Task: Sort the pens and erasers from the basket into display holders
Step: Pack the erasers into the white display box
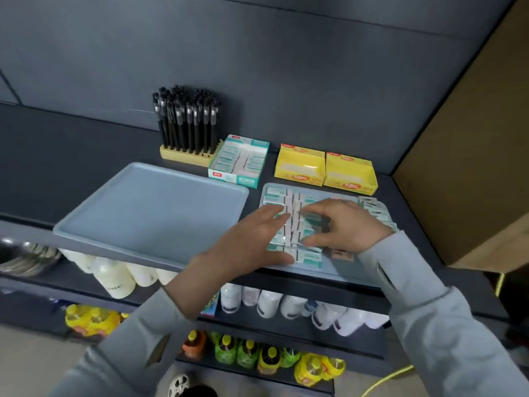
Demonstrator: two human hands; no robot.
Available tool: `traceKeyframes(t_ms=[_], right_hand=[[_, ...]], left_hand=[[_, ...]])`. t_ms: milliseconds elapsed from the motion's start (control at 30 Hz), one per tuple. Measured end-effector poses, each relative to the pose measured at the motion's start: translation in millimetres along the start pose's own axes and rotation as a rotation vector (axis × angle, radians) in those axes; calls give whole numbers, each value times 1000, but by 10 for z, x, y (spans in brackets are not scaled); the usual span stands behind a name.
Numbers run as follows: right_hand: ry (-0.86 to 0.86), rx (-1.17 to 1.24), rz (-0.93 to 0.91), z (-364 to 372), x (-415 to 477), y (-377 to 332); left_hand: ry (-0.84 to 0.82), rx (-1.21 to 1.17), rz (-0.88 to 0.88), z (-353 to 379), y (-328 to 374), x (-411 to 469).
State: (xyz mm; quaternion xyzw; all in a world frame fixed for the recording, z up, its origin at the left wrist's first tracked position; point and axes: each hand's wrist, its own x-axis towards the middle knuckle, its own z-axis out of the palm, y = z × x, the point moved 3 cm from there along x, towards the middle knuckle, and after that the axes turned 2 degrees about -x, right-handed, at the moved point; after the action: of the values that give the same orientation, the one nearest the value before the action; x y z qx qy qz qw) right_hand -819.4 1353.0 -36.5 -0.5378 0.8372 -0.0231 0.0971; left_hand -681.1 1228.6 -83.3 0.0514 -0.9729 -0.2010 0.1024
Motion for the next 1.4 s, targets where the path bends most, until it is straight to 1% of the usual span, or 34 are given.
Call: traceKeyframes(t_ms=[67, 133, 200, 300, 367, 467, 600, 700, 833, 900, 1000, 1133, 1267, 1333, 1400], right_hand=[[-14, -24, 10, 102, 3, -26], [21, -23, 32, 136, 20, -46], [45, -35, 42, 134, 21, -64], [31, -38, 70, 100, 36, -44], [-13, -53, 86, 72, 68, -24], [-61, -69, 88, 62, 102, -31], [-36, -44, 70, 59, 117, -72], [-40, -21, 60, 72, 122, -98], [-28, -55, 81, 50, 118, -118], [-24, -50, 92, 38, 125, -123], [-38, -67, 103, 43, 126, -117], [-62, -53, 113, 49, 80, -60], [-59, -1, 114, 38, 75, -66], [-59, -34, 115, 42, 97, -81], [-57, -48, 113, 45, 106, -82]], left_hand=[[33, 45, -12, 18, 35, 8], [68, 75, -35, 16, 9, 47], [66, 118, -64, -36, 21, 86], [35, 189, -75, -60, 5, 154], [-22, 252, -87, -56, -12, 192], [-91, 217, -136, -58, -30, 217], [-58, 210, -162, -95, -7, 235], [-69, 204, -212, -122, -9, 247], [-80, 142, -254, -139, 4, 243], [-65, 114, -256, -129, 18, 234], [3, 76, -235, -134, 52, 216], [53, 151, -162, -133, 101, 174], [44, 237, -122, -66, 95, 136], [33, 289, -116, -49, 92, 144], [43, 291, -129, -42, 82, 163]])
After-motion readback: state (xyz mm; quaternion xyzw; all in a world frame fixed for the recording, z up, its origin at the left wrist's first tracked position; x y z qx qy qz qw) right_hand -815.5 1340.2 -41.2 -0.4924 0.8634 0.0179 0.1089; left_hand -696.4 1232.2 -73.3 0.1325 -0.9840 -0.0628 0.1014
